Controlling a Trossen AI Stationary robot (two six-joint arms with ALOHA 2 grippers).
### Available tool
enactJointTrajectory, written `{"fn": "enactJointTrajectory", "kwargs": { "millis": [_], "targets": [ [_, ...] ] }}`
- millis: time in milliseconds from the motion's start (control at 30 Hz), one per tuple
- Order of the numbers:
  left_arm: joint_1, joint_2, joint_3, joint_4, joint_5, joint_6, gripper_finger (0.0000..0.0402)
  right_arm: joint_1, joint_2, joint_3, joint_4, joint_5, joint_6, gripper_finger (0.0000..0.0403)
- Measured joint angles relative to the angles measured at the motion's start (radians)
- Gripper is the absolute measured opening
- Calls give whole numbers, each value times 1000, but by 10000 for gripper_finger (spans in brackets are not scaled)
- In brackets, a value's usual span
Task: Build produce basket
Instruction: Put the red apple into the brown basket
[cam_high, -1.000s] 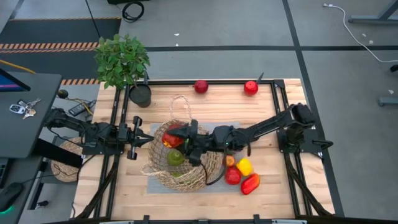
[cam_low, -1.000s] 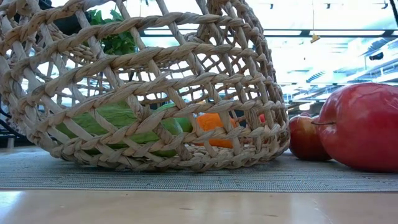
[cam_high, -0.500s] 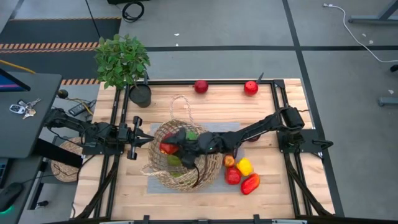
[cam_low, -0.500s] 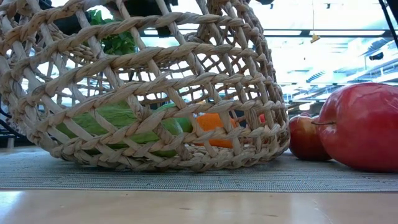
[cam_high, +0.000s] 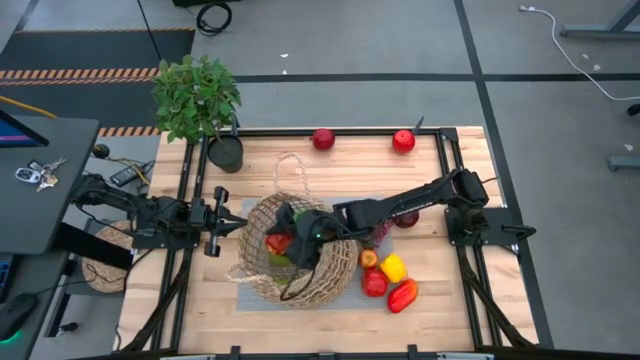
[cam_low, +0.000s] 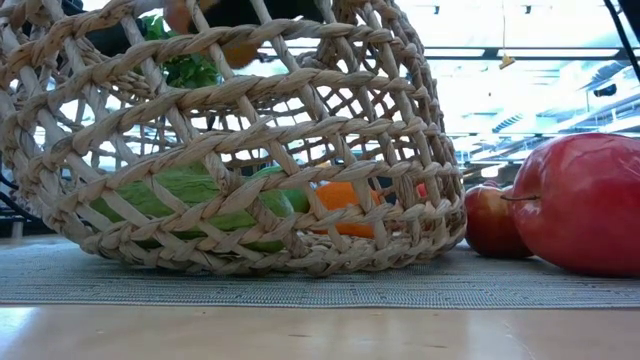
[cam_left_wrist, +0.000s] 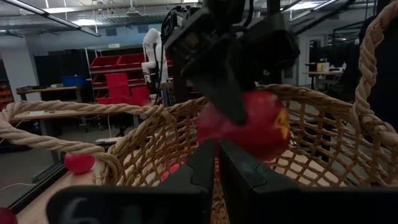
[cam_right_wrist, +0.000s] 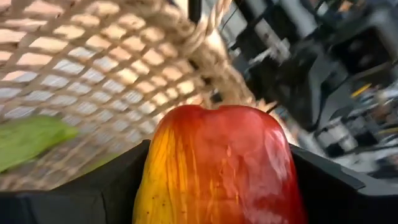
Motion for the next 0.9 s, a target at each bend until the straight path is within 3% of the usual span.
{"fn": "enactJointTrajectory", "kwargs": {
  "millis": [267, 900],
  "targets": [
    [0, 0, 0, 0, 0, 0, 36, -10, 0, 24, -140, -52, 131, 330],
    [0, 0, 0, 0, 0, 0, 35, -109, -1, -51, 1, -48, 241, 335]
  ]
}}
